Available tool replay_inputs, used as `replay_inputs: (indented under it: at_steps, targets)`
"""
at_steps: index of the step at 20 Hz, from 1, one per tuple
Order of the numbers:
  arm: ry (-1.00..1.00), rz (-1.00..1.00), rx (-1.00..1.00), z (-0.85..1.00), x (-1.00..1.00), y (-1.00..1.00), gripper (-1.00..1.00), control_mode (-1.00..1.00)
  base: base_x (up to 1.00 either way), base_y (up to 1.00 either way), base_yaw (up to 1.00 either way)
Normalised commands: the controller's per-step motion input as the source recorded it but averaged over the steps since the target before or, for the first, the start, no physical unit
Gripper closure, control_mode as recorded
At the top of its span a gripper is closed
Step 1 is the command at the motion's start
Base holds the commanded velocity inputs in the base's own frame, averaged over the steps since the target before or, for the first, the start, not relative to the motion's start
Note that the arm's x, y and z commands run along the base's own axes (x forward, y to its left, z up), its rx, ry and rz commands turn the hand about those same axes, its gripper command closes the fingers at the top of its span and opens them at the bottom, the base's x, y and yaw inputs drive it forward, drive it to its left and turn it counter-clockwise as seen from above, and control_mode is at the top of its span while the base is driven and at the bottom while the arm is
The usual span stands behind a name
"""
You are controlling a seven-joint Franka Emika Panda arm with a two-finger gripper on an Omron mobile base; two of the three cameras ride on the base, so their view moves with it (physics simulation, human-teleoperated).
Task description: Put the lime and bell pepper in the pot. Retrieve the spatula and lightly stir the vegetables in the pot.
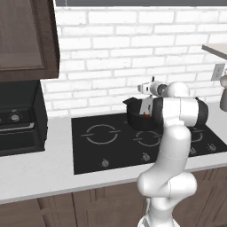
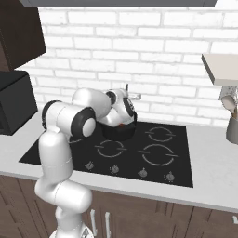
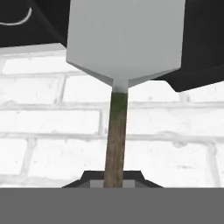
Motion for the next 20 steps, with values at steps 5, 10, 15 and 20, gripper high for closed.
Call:
replay_inputs:
  at_steps: [5, 10, 15, 20]
  targets:
    - [0.0, -0.02, 0.0, 0.06, 0.0, 0.37, 1.0, -1.0, 0.0, 0.0, 0.0]
    - [-0.06, -0.04, 0.0, 0.15, 0.0, 0.29, 1.0, -1.0, 0.0, 0.0, 0.0]
    - [-0.04, -0.03, 0.0, 0.08, -0.15, 0.19, 1.0, -1.0, 0.0, 0.0, 0.0]
    - [0.01, -0.04, 0.0, 0.04, -0.46, 0.0, 1.0, -1.0, 0.0, 0.0, 0.0]
